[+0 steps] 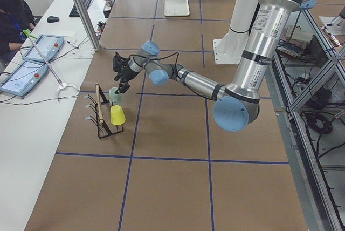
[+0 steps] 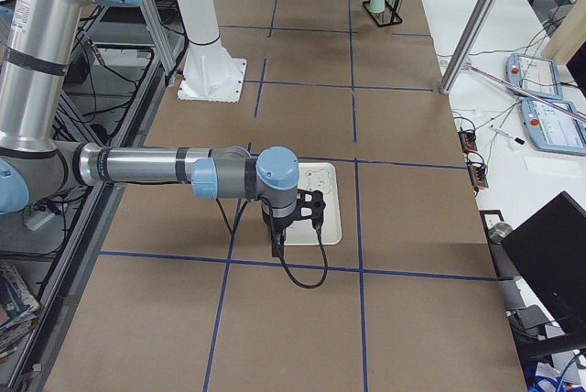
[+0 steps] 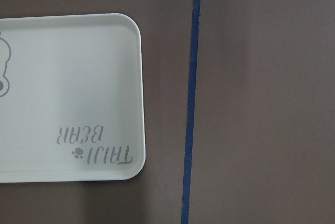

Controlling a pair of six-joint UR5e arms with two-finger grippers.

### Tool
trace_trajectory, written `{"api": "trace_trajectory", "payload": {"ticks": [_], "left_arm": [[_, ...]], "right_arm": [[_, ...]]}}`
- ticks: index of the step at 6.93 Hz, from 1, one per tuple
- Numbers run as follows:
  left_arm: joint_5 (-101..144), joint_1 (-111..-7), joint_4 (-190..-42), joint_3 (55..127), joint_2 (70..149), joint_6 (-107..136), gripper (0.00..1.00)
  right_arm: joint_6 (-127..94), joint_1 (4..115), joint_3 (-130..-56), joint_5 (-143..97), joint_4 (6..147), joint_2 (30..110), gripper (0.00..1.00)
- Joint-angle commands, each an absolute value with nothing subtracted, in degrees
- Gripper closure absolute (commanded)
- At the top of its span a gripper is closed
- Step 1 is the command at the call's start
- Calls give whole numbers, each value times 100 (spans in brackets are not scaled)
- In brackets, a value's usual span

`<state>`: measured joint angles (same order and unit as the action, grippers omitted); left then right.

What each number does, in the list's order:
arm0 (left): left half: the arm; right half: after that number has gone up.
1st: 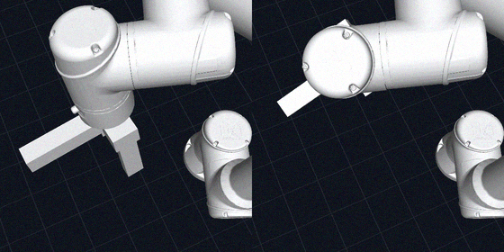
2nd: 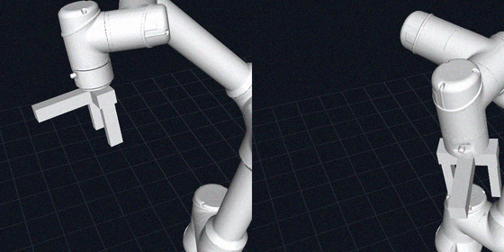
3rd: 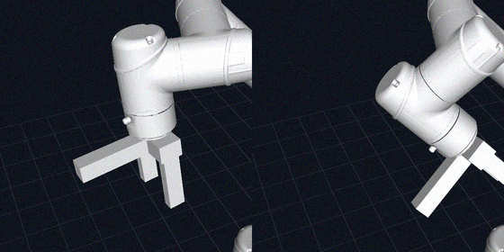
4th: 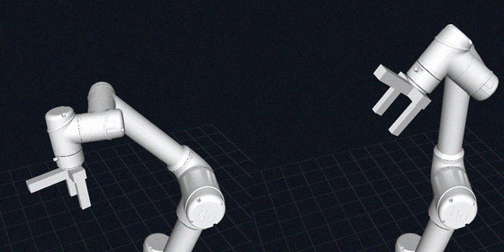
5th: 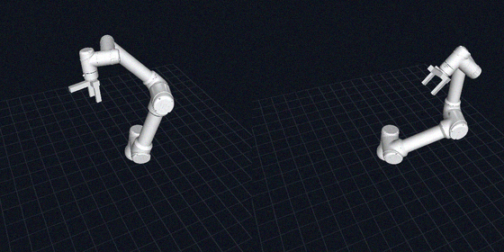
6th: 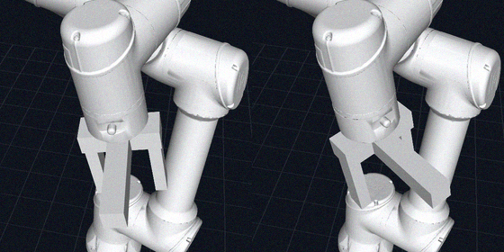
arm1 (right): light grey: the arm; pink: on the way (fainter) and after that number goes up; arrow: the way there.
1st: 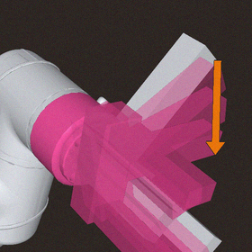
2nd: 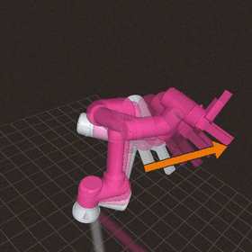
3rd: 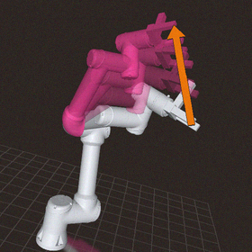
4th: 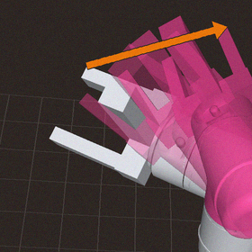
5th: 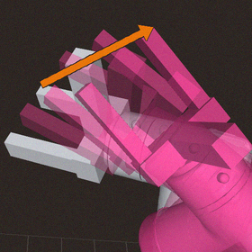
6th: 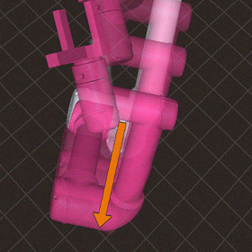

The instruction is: Left arm grabs green cup and hands to right arm on tray

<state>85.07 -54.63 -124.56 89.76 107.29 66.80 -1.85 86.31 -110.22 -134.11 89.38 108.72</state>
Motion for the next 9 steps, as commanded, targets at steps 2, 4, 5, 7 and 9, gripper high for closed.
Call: {"api": "trace_trajectory", "payload": {"ticks": [2, 4, 5, 7, 9], "left_arm": [[8490, -5432, -12665, 8606, 10871, 6680, 0], [8490, -5432, -12865, 8334, 10969, 6680, 0], [8490, -5406, -13172, 8088, 10977, 6671, 0], [8490, -5397, -13219, 8051, 11004, 6671, 0], [8490, -5335, -13219, 7998, 11013, 6671, 0]], "right_arm": [[-185, 8631, -11021, -13412, 8938, 10872, 0], [-176, 8631, -11021, -13412, 8938, 10872, 0], [-184, 8631, -11021, -13403, 8938, 10872, 0], [-176, 8631, -11021, -13412, 8938, 10872, 0], [-176, 8631, -11013, -13412, 8938, 10872, 0]]}}
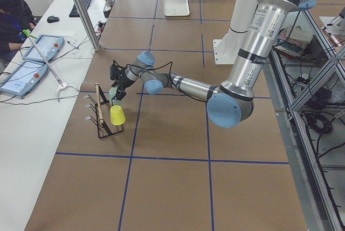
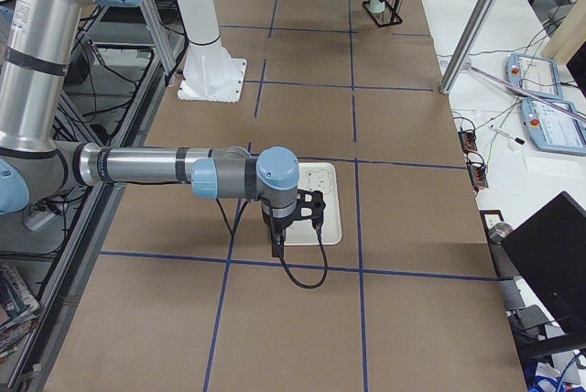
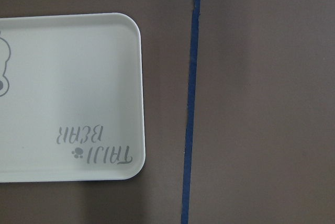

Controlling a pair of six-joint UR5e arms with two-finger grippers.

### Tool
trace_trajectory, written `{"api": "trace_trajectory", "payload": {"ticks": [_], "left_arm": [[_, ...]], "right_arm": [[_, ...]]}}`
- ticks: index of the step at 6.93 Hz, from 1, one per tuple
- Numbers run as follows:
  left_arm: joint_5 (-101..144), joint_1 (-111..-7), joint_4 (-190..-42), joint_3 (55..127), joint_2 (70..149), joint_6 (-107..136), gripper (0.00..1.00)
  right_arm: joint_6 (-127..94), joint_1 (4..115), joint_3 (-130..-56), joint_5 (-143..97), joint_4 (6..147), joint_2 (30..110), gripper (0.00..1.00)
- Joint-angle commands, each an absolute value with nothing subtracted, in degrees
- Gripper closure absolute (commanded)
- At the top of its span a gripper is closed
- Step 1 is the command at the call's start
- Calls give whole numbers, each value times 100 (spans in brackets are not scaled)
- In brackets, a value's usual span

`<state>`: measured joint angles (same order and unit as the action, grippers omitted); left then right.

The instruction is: Left arm grabs green cup and hands to right arm on tray

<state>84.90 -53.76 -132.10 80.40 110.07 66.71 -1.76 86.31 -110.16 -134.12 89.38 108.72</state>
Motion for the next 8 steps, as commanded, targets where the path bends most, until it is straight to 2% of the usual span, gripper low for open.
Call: {"api": "trace_trajectory", "payload": {"ticks": [1, 8], "left_arm": [[8490, -5335, -13219, 7998, 11013, 6671, 0], [8490, -5335, -13219, 7875, 11091, 6671, 0]], "right_arm": [[-176, 8631, -11013, -13412, 8938, 10872, 0], [-176, 8631, -11004, -13412, 8930, 10872, 0]]}}
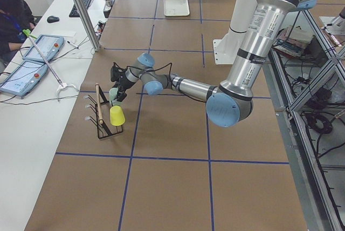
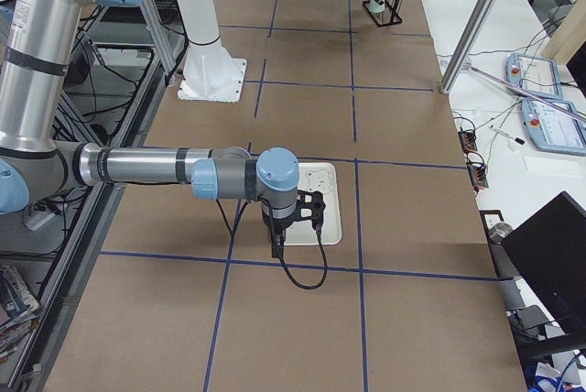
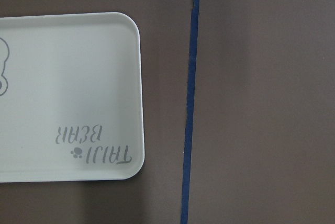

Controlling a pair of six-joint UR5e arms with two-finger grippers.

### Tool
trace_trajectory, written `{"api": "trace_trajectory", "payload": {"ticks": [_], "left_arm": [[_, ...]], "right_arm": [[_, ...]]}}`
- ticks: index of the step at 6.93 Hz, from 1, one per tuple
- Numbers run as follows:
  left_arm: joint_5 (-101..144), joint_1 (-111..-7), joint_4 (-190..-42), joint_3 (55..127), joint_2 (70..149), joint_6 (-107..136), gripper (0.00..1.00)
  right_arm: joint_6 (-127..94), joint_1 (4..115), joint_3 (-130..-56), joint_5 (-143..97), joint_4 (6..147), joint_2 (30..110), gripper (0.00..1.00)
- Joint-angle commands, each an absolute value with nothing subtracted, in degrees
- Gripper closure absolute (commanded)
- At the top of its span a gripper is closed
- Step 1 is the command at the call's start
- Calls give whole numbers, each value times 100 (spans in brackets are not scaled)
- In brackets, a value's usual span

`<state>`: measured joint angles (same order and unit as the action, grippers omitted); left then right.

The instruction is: Left arm grabs green cup and hands to right arm on tray

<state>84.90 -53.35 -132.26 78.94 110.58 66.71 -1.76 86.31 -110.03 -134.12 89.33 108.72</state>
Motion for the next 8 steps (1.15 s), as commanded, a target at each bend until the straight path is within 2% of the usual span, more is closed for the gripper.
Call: {"api": "trace_trajectory", "payload": {"ticks": [1, 4, 8], "left_arm": [[8490, -5326, -13219, 7849, 11118, 6671, 0], [8499, -5335, -13236, 7857, 11145, 6662, 13], [8499, -5344, -13236, 7893, 11127, 6426, 16]], "right_arm": [[-176, 8631, -11004, -13421, 8930, 10872, 0], [-176, 8631, -11004, -13421, 8930, 10872, 0], [-176, 8631, -11004, -13421, 8930, 10872, 0]]}}
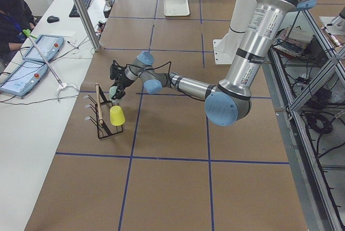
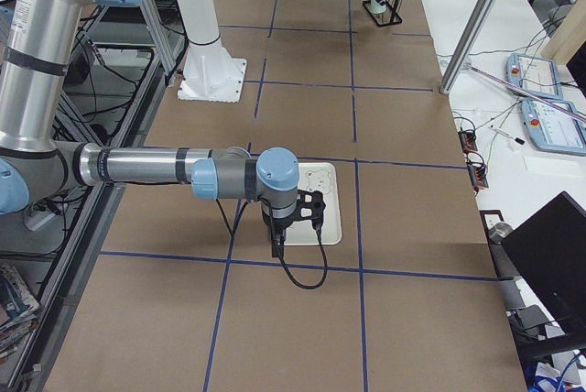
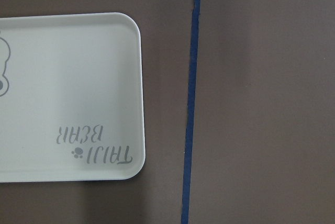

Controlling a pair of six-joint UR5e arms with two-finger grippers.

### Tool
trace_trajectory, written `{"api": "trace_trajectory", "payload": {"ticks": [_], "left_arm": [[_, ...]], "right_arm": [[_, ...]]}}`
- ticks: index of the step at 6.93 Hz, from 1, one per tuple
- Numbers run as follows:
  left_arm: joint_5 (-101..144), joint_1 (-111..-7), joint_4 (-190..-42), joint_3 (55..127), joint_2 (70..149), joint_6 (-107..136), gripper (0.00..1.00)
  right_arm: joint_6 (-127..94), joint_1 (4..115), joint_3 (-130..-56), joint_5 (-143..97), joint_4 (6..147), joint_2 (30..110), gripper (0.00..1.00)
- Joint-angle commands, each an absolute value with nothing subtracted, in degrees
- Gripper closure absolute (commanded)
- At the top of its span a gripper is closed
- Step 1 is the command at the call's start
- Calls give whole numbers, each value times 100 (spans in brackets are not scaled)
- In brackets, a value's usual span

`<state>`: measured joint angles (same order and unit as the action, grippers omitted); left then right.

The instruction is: Left arm grabs green cup and hands to right arm on tray

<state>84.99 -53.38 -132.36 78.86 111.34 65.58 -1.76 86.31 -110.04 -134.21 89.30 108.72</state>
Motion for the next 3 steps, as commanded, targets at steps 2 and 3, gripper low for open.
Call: {"api": "trace_trajectory", "payload": {"ticks": [2, 3], "left_arm": [[8499, -5344, -13236, 7893, 11110, 6425, 17], [8499, -5344, -13236, 7893, 11092, 6407, 17]], "right_arm": [[-176, 8631, -11004, -13421, 8930, 10872, 0], [-176, 8631, -11004, -13421, 8930, 10872, 0]]}}
